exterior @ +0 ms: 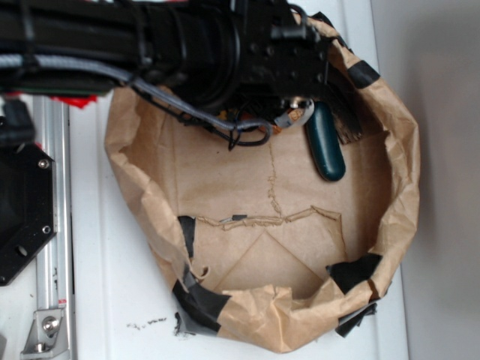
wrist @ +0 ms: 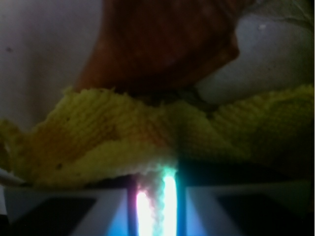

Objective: Grab the yellow cloth.

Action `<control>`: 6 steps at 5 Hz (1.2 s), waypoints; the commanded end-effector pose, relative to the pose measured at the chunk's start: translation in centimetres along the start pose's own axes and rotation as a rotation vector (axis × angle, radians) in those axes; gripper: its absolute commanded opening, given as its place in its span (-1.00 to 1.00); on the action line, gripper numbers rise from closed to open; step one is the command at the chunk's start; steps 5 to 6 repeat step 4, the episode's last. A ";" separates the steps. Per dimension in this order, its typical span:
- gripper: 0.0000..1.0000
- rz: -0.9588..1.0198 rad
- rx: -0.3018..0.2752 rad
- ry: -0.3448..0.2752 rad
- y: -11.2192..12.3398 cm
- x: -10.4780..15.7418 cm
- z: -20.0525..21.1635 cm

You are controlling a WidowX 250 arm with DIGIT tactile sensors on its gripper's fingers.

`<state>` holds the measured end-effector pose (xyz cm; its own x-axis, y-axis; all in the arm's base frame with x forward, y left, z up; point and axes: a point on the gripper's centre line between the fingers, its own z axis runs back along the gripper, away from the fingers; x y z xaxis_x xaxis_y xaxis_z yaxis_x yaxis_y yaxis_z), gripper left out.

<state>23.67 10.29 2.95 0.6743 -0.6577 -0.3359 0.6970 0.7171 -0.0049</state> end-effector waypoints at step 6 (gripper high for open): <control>-1.00 0.834 -0.092 -0.527 -4.8 3.1 13.8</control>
